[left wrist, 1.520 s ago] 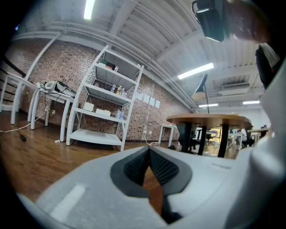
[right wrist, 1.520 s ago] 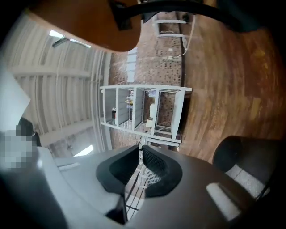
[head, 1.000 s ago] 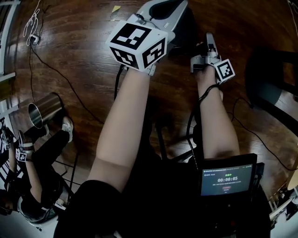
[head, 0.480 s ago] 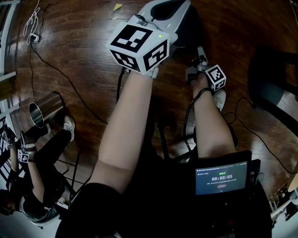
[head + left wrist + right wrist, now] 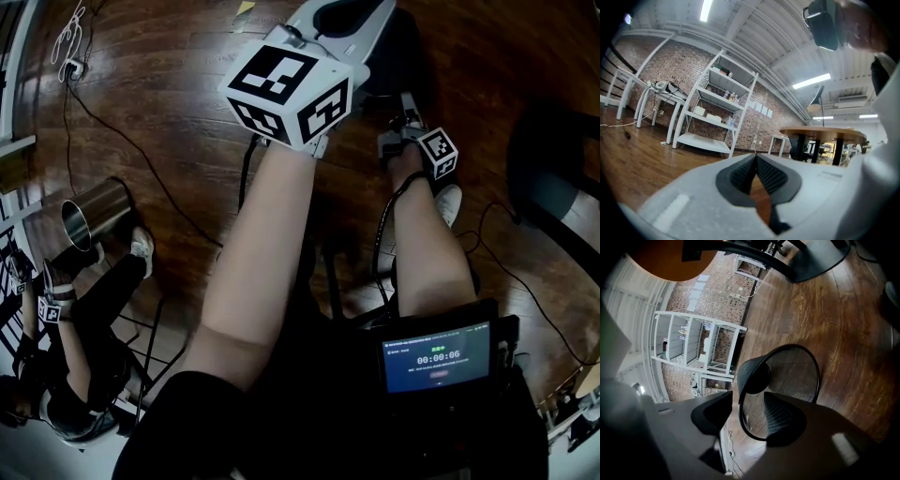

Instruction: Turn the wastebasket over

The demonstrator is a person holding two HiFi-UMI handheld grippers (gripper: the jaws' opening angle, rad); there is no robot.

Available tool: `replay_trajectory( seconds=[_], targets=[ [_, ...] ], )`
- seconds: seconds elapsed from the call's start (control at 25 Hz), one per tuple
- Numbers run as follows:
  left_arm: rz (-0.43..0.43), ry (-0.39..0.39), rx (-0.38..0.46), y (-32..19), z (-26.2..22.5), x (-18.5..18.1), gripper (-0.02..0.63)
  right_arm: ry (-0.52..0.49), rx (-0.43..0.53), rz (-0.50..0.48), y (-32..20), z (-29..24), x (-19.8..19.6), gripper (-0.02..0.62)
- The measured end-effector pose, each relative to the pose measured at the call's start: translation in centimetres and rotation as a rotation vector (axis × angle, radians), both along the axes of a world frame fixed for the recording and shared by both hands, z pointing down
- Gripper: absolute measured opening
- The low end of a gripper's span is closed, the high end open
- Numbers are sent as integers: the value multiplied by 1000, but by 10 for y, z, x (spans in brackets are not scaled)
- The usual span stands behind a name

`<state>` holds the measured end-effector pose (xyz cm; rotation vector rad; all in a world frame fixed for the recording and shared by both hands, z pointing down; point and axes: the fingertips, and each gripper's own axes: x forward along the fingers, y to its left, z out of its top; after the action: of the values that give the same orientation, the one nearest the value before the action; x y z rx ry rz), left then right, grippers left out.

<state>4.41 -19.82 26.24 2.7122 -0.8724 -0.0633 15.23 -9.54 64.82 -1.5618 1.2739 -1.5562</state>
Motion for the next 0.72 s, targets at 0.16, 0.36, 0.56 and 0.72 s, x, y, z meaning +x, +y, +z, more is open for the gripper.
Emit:
replay_trajectory(
  seconds=[0.16, 0.36, 0.56, 0.72],
  targets=[
    [-5, -3, -1, -7, 0, -4, 3, -13, 6, 13, -12, 3, 0, 212],
    [-20, -3, -9, -20, 8, -10, 3, -38, 8, 8, -31, 15, -10, 211],
    [-18, 7, -3, -29, -2, -7, 3, -61, 12, 19, -47, 16, -21, 149],
    [-5, -4, 1, -29, -6, -1, 3, -64, 46, 14, -57, 5, -29, 37]
  ],
)
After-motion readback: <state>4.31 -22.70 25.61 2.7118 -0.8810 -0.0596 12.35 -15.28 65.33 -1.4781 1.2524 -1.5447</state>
